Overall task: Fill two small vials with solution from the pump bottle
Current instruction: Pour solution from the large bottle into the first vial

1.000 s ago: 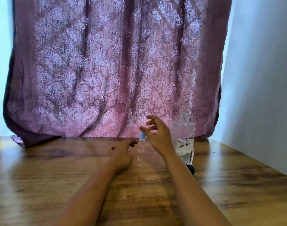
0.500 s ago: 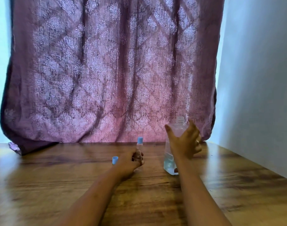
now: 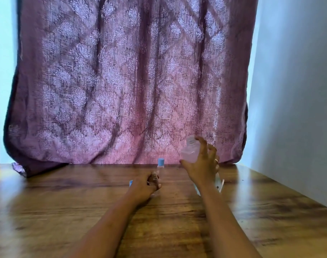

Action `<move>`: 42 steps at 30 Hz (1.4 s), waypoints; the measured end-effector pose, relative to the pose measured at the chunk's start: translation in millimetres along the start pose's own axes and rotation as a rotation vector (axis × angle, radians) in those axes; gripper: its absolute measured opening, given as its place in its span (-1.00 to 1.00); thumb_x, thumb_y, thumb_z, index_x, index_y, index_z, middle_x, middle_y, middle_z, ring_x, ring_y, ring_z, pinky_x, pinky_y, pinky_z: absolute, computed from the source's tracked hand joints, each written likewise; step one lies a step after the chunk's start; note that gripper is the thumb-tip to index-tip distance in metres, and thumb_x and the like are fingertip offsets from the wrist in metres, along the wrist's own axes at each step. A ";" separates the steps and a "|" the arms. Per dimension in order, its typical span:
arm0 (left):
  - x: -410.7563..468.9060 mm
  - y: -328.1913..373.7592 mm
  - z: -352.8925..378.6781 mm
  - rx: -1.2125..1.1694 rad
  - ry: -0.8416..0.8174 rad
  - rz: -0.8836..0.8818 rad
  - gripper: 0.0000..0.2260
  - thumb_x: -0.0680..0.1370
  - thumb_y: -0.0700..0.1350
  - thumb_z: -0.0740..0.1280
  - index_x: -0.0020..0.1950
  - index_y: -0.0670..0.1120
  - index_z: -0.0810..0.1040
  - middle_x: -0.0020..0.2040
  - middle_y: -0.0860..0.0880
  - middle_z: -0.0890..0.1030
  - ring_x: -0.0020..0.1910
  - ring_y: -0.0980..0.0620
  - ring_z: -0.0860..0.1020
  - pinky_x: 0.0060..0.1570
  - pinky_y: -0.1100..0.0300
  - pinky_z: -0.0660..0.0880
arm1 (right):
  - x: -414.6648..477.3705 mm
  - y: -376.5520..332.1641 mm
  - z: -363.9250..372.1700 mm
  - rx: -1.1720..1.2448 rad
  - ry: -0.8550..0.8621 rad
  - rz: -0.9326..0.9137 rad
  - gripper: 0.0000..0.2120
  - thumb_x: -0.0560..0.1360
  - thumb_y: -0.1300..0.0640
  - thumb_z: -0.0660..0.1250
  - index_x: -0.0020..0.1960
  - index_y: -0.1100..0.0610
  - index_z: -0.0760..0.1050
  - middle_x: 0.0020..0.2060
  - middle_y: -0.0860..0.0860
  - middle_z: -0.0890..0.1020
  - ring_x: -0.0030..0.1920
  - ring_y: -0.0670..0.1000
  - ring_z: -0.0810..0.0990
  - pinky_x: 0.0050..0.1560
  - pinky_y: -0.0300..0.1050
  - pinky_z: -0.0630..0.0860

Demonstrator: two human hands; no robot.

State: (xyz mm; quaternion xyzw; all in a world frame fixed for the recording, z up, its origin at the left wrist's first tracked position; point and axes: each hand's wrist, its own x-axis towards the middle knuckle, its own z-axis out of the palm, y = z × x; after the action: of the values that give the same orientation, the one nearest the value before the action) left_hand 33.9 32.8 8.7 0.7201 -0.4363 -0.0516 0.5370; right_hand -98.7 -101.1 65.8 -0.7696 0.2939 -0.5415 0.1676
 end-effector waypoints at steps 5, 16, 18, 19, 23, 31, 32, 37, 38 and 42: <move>-1.9 1.6 -2.4 0.009 0.031 -0.001 -0.82 0.47 -0.17 0.42 0.00 0.02 0.52 -0.14 0.10 0.57 -0.16 0.17 0.52 -0.43 0.54 0.41 | -3.2 5.0 5.8 -0.200 -0.112 -0.161 -0.22 0.30 -0.09 0.50 0.38 -0.27 0.15 0.36 0.07 0.17 0.37 0.22 0.19 0.29 0.37 0.21; -1.9 1.6 1.1 -0.086 0.055 0.011 -0.90 0.50 -0.15 0.39 -0.06 -0.02 0.49 -0.16 0.03 0.52 -0.23 0.15 0.49 -0.48 0.54 0.41 | -13.1 -0.6 19.3 -0.477 -0.202 -0.370 -0.22 0.36 -0.03 0.43 0.40 -0.33 0.03 0.42 0.05 0.15 0.40 0.17 0.12 0.32 0.42 0.09; -2.6 2.7 1.4 -0.088 0.056 0.010 -0.89 0.50 -0.15 0.39 -0.02 -0.04 0.50 -0.15 0.03 0.52 -0.23 0.15 0.49 -0.47 0.54 0.41 | -15.0 1.0 21.8 -0.475 -0.240 -0.366 -0.19 0.36 -0.02 0.44 0.40 -0.34 0.01 0.43 0.05 0.13 0.42 0.18 0.09 0.32 0.42 0.08; -2.7 2.9 1.5 -0.085 0.054 0.013 -0.90 0.51 -0.15 0.38 -0.02 -0.04 0.50 -0.14 0.02 0.52 -0.22 0.15 0.49 -0.47 0.55 0.40 | -16.2 2.6 22.5 -0.475 -0.263 -0.362 -0.19 0.36 -0.03 0.44 0.39 -0.34 -0.01 0.44 0.05 0.10 0.42 0.18 0.07 0.33 0.42 0.06; -3.2 2.5 1.3 -0.084 0.046 0.026 -0.91 0.50 -0.14 0.39 -0.10 0.01 0.50 -0.15 0.01 0.55 -0.22 0.14 0.50 -0.47 0.54 0.41 | -19.5 9.3 24.6 -0.516 -0.316 -0.375 -0.21 0.38 0.00 0.42 0.40 -0.33 0.01 0.44 0.04 0.09 0.44 0.17 0.04 0.35 0.43 0.04; -1.3 -3.2 0.3 -0.042 0.061 0.053 -0.89 0.48 -0.10 0.42 -0.08 0.04 0.52 -0.14 0.06 0.57 -0.20 0.16 0.52 -0.45 0.54 0.41 | -21.6 6.6 27.3 -0.515 -0.335 -0.403 -0.23 0.38 0.00 0.42 0.39 -0.34 0.03 0.45 0.04 0.10 0.44 0.15 0.02 0.36 0.40 0.02; -0.5 -4.0 0.3 -0.038 0.061 0.054 -0.89 0.48 -0.10 0.42 -0.05 0.02 0.52 -0.13 0.07 0.57 -0.19 0.17 0.52 -0.45 0.54 0.41 | -22.0 6.3 27.6 -0.519 -0.335 -0.410 -0.22 0.38 0.04 0.41 0.39 -0.34 0.03 0.44 0.04 0.10 0.44 0.15 0.02 0.36 0.39 0.00; 1.5 -5.7 0.7 -0.023 0.040 0.067 -0.88 0.49 -0.11 0.41 -0.04 0.04 0.52 -0.13 0.09 0.58 -0.18 0.17 0.53 -0.42 0.55 0.42 | -23.1 6.2 28.4 -0.555 -0.314 -0.460 -0.19 0.37 0.18 0.38 0.38 -0.35 0.02 0.44 0.02 0.11 0.45 0.14 0.02 0.38 0.37 -0.10; 1.5 -6.2 0.6 -0.019 0.039 0.074 -0.87 0.49 -0.11 0.41 -0.03 0.05 0.51 -0.13 0.10 0.58 -0.17 0.17 0.53 -0.41 0.55 0.42 | -23.2 5.4 28.6 -0.555 -0.313 -0.466 -0.19 0.37 0.18 0.38 0.38 -0.35 0.03 0.43 0.02 0.12 0.45 0.14 0.02 0.38 0.37 -0.10; 2.3 -7.3 -0.2 0.019 0.025 0.085 -0.85 0.50 -0.10 0.39 0.02 0.08 0.49 -0.11 0.13 0.56 -0.14 0.19 0.52 -0.39 0.55 0.42 | -24.6 2.3 28.6 -0.551 -0.323 -0.485 -0.20 0.38 0.17 0.38 0.37 -0.34 0.03 0.43 0.01 0.11 0.45 0.13 0.00 0.38 0.36 -0.11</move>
State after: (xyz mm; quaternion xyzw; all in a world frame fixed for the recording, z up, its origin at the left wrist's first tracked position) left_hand 39.6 31.7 3.7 0.7066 -0.4602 -0.0155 0.5373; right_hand -78.6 -89.0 36.2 -0.9081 0.2078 -0.3381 -0.1339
